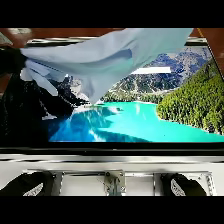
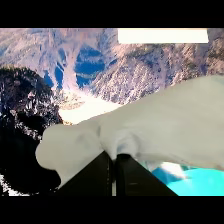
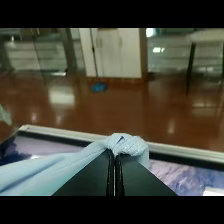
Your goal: Fold the shirts.
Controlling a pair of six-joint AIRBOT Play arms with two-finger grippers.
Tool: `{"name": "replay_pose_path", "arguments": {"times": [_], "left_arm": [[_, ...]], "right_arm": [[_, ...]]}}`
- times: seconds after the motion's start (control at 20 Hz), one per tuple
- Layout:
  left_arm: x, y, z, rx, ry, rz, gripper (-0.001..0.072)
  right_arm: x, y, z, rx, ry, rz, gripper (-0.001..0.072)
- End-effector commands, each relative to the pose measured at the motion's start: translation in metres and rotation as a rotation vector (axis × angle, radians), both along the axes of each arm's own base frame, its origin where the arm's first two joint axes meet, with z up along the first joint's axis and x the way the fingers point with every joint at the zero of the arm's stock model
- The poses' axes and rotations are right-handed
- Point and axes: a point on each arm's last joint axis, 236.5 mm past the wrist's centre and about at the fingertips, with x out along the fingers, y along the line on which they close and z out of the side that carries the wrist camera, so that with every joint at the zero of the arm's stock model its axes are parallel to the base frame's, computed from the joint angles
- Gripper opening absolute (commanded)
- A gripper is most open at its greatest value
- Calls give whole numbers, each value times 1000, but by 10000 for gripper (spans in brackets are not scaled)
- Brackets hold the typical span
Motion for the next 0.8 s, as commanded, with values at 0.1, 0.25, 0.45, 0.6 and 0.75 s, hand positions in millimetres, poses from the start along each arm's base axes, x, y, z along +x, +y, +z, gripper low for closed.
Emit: {"name": "replay_pose_path", "arguments": {"times": [0.1, 0.25, 0.45, 0.6, 0.75], "left_arm": [[-65, 17, -33, 36, 248, -2, 39], [-76, -1, -82, 40, 415, -67, 39], [-79, -36, -170, 74, 579, -160, 39], [-70, -40, -233, 101, 619, -154, 39], [-42, -29, -273, 54, 584, -39, 39]], "right_arm": [[-73, -8, 29, -33, -51, -69, 51], [-76, -2, 8, -47, 37, -44, 52], [-59, 3, -78, -90, 398, 9, 51], [-49, -4, -180, -158, 790, 47, 51], [-12, -13, -260, -133, 979, 30, 52]]}}
